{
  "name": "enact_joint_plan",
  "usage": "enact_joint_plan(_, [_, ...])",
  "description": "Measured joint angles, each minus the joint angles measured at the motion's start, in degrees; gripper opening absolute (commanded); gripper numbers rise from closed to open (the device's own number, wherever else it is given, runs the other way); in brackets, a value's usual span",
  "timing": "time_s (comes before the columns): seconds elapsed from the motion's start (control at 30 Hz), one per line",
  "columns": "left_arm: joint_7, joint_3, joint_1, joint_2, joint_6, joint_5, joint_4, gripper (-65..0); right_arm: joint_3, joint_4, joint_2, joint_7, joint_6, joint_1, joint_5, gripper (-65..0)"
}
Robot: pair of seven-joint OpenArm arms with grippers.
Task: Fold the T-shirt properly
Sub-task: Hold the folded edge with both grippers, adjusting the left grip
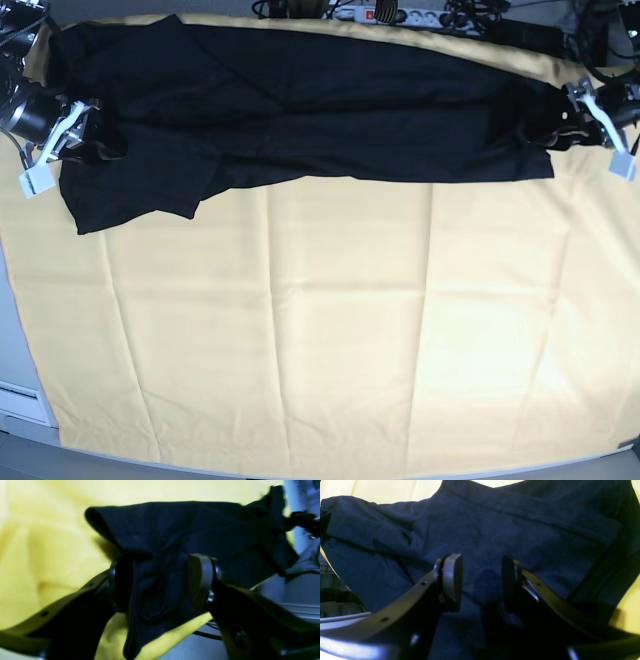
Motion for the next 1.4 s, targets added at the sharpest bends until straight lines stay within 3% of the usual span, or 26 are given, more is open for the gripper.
enact_joint_plan(0.23, [0.20,0.00,0.00,0.00,-1.77,0.00,0.00,-28.6,0.00,0.00,0.00,-0.02,0.00,0.00,0.00,-38.3])
enact_joint_plan(0.33, [-1.31,0.02,0.00,0.00,-2.51,7.02,0.00,-28.6,0.00,0.00,0.00,-0.02,0.00,0.00,0.00,-38.3])
enact_joint_plan(0.43, [-1.60,0.00,0.02,0.15,-0.35,8.11,0.00,-28.6,0.00,0.00,0.00,0.00,0.00,0.00,0.00,-38.3])
enact_joint_plan(0.7, [0.59,0.02,0.00,1.27,-0.83,-1.40,0.00,-28.6,0.00,0.00,0.00,-0.50,0.00,0.02,0.07,-38.3])
enact_joint_plan(0.83, [1.27,0.02,0.00,2.60,-1.16,-1.33,0.00,-28.7,0.00,0.00,0.00,-0.94,0.00,-0.11,0.00,-38.3])
enact_joint_plan(0.93, [1.27,0.02,-0.02,2.86,-1.25,-1.33,0.00,-35.7,0.00,0.00,0.00,-0.94,0.00,-0.11,0.00,-38.3])
enact_joint_plan(1.07, [0.83,0.00,-0.15,2.86,-2.89,-1.33,0.00,-63.5,0.00,0.00,0.00,-0.94,0.00,-0.11,0.00,-38.3])
enact_joint_plan(1.3, [0.79,0.00,-0.55,2.47,-3.13,-1.31,0.00,-65.0,0.00,0.00,0.00,-0.94,0.00,-0.11,0.04,-38.3])
enact_joint_plan(1.4, [0.76,-0.76,-2.23,2.05,-2.97,-1.33,0.00,-65.0,0.00,0.00,0.00,-0.96,0.00,-0.11,2.99,-38.3])
